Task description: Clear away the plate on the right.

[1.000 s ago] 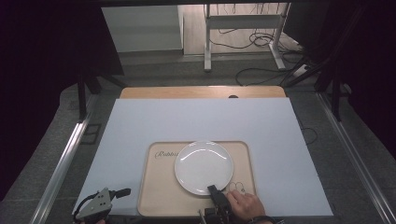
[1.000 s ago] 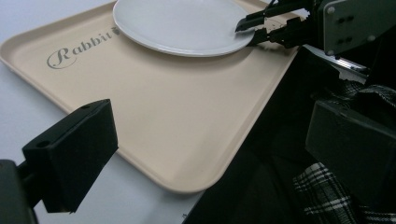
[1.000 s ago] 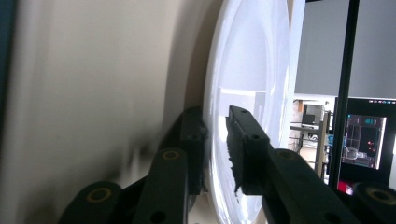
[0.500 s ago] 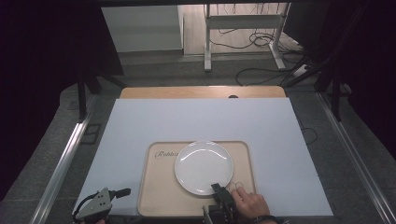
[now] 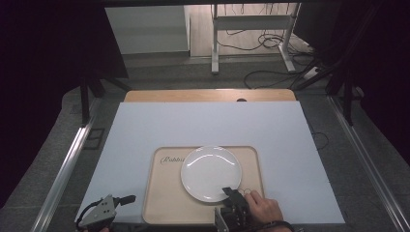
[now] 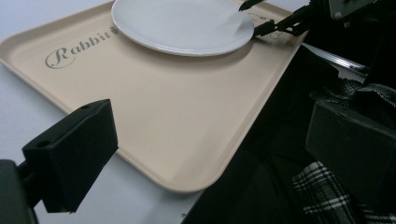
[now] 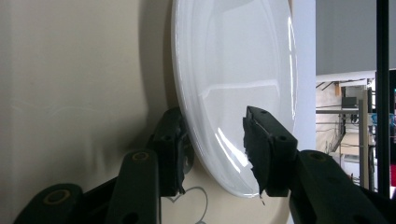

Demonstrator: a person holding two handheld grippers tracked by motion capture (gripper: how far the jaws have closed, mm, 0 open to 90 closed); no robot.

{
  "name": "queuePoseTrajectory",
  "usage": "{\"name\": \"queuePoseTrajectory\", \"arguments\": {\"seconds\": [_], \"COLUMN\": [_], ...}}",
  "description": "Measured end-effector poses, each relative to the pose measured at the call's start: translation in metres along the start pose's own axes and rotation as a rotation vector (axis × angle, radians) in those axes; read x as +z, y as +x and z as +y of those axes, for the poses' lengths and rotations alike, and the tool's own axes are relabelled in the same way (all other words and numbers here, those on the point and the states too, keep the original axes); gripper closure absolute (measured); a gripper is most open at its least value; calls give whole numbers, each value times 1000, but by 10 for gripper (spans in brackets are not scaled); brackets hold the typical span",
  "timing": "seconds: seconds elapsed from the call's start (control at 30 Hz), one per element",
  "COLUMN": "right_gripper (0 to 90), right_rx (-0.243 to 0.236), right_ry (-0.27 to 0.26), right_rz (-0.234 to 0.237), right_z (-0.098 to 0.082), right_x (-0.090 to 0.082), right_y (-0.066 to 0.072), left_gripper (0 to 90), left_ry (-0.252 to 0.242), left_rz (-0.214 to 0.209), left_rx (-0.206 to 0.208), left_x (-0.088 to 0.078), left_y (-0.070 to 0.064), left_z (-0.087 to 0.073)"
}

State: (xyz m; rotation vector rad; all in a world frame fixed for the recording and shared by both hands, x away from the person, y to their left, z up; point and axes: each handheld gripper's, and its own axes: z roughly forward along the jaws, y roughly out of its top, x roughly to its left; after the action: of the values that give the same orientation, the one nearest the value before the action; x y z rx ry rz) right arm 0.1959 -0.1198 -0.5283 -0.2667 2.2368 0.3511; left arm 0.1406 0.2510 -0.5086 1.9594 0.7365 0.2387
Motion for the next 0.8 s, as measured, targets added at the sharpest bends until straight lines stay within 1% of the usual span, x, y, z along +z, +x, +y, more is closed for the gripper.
{"name": "queuePoseTrajectory", "arguments": {"seconds": [0.2, 0.37, 0.43, 0.53, 0.67, 0.8], "right_gripper": [559, 536, 517, 482, 461, 446], "right_rx": [4, 13, 20, 30, 44, 63], "right_ry": [3, 6, 11, 12, 12, 13], "right_rz": [3, 17, 26, 24, 25, 40], "right_z": [-3, -4, -5, -6, -9, -13], "right_x": [-1, -3, -3, -5, -7, -8], "right_y": [-3, -5, -6, -9, -11, -14], "left_gripper": [18, 18, 18, 18, 18, 18], "left_ry": [-1, 0, 0, -1, 0, -1], "left_rz": [-1, -2, -2, -2, -1, -1], "left_rx": [-1, 0, 0, 0, 1, 0], "left_x": [0, 0, 0, -1, -1, -1], "left_y": [0, 0, 0, 0, -1, -1], "left_z": [0, 0, -1, -1, -1, -1]}}
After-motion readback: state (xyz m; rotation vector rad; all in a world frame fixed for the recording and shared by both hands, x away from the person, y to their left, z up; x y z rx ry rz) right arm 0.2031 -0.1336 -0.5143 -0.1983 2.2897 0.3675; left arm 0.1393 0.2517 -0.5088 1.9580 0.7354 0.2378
